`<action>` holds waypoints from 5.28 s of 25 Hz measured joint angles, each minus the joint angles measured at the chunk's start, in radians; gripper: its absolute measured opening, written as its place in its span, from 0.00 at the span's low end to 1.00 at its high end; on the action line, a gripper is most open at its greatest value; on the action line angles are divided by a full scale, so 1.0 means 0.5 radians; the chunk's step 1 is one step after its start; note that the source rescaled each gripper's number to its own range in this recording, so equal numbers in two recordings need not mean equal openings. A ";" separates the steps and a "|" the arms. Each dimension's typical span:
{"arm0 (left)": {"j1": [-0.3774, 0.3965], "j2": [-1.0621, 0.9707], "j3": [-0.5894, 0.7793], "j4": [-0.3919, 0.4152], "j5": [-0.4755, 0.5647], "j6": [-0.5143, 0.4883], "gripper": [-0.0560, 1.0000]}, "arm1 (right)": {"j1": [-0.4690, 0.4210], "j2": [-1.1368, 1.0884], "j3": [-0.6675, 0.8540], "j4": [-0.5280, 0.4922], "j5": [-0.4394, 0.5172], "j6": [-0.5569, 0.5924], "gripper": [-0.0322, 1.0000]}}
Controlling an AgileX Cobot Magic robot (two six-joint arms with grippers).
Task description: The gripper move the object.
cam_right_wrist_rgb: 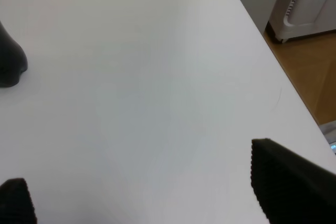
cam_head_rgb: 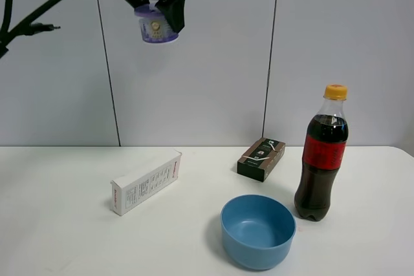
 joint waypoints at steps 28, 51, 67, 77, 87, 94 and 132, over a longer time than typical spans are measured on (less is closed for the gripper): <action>-0.935 -0.297 1.280 0.032 -0.199 -0.104 0.07 | 0.000 0.000 0.000 0.000 0.000 0.000 1.00; -0.924 0.121 1.288 -0.046 -0.639 -0.091 0.07 | 0.000 0.000 0.000 0.000 0.000 0.000 1.00; -0.874 0.175 1.449 -0.036 -0.762 -0.091 0.07 | 0.000 0.000 0.000 0.000 0.000 0.000 1.00; -0.874 0.175 1.456 -0.097 -0.889 -0.091 0.07 | 0.000 0.000 0.000 0.000 0.000 0.000 1.00; -0.874 0.179 1.458 -0.101 -0.923 -0.091 0.07 | 0.000 0.000 0.000 0.000 0.000 0.000 1.00; -0.874 0.218 1.458 -0.103 -0.896 -0.091 0.07 | 0.000 0.000 0.000 0.000 0.000 0.000 1.00; -0.429 -0.833 1.460 0.244 -0.048 -0.247 0.39 | 0.000 0.000 0.000 0.000 0.000 0.000 1.00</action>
